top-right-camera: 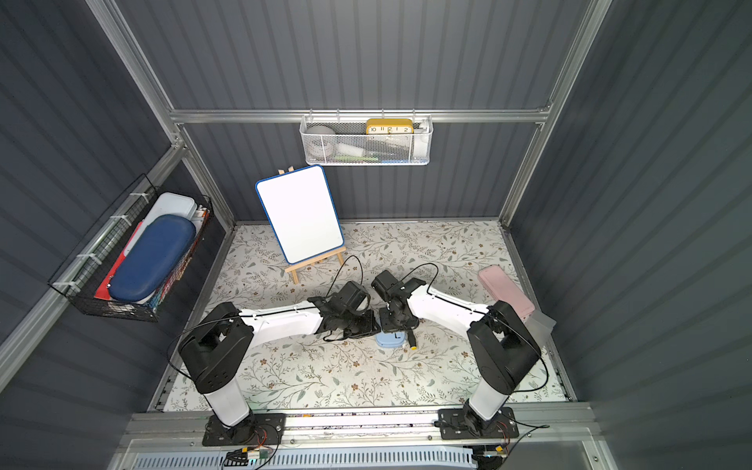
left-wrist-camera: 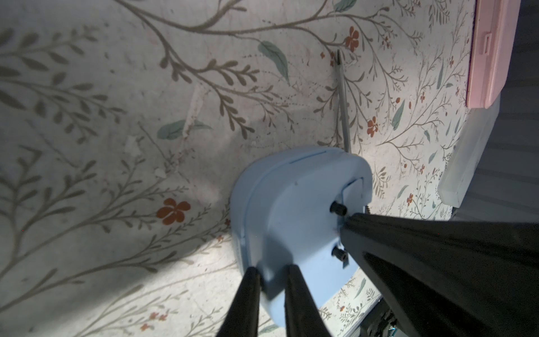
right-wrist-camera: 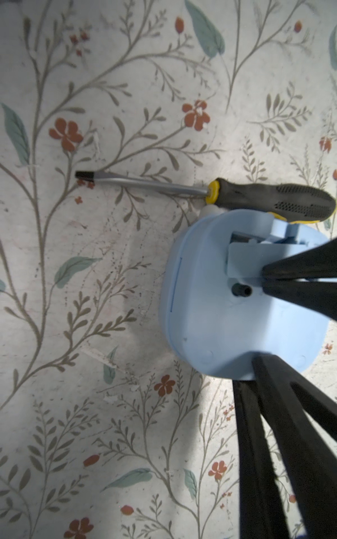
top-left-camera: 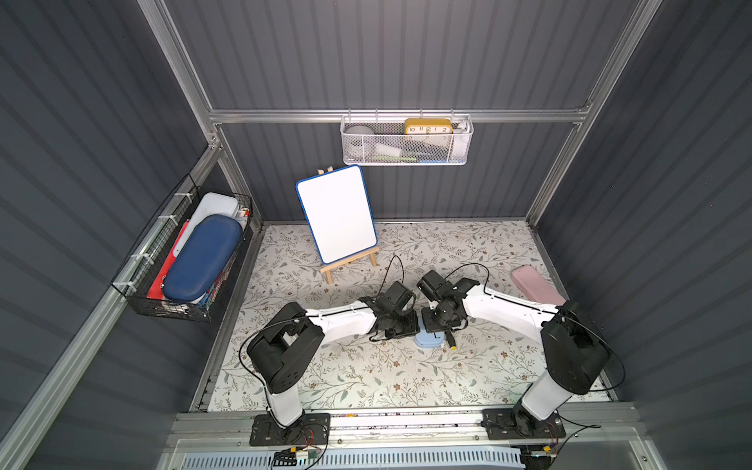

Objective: Remove the battery from the alarm
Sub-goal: Remove the cover from the alarm.

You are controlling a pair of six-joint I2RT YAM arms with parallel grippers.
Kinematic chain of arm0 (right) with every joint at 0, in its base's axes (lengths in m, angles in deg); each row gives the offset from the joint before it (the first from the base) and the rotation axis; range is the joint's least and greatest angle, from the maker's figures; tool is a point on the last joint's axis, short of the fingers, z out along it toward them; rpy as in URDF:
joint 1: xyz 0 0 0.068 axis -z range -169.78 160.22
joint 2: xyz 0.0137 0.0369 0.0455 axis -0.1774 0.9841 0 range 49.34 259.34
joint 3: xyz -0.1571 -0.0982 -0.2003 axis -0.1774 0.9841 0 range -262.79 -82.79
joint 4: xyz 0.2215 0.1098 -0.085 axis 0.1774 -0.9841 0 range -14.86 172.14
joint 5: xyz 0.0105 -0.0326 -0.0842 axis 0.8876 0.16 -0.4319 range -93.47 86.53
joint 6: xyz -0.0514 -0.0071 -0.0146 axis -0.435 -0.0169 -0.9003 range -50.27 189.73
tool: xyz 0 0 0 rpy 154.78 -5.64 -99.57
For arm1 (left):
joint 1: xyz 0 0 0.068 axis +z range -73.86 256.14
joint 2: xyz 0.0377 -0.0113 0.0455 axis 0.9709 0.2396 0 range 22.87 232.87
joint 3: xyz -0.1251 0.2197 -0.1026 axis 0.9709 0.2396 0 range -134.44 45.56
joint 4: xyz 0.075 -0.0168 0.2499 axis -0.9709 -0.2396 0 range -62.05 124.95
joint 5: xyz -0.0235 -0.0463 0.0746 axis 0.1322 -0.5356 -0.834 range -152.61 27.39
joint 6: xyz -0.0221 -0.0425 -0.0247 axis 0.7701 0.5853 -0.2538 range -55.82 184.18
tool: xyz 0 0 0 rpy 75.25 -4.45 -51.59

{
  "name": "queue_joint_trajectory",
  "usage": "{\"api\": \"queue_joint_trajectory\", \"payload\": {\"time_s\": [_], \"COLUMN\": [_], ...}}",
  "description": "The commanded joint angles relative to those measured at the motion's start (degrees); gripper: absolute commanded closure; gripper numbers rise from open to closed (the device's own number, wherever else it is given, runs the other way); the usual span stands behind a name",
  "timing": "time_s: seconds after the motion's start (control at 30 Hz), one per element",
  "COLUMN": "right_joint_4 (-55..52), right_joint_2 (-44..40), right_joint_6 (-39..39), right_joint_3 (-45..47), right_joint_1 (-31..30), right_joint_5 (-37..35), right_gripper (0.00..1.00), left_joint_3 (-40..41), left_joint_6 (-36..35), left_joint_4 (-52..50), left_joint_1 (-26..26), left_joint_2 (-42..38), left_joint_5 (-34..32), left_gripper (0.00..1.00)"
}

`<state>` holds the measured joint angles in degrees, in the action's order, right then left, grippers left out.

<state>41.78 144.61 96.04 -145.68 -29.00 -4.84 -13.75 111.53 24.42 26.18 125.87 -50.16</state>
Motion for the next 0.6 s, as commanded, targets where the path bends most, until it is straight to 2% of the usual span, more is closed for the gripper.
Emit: {"api": "queue_joint_trajectory", "payload": {"time_s": [0.0,0.3,0.57], "right_joint_4": [-2.02,-3.29,-0.24], "right_joint_2": [-0.69,-4.12,-5.55], "right_joint_6": [0.59,0.67,1.66], "right_joint_3": [-0.63,-1.11,3.04], "right_joint_1": [-0.16,1.18,15.02], "right_joint_5": [-1.73,-6.52,-5.63], "right_gripper": [0.94,0.94,0.94], "left_joint_3": [5.36,4.88,3.46], "left_joint_6": [-1.56,-1.56,-2.08], "left_joint_4": [-15.13,-15.66,-16.38], "left_joint_1": [-0.93,-0.98,-0.97], "left_joint_2": [7.15,7.05,6.82], "left_joint_5": [-5.59,-5.86,-5.85], "left_gripper": [0.81,0.81,0.81]}}
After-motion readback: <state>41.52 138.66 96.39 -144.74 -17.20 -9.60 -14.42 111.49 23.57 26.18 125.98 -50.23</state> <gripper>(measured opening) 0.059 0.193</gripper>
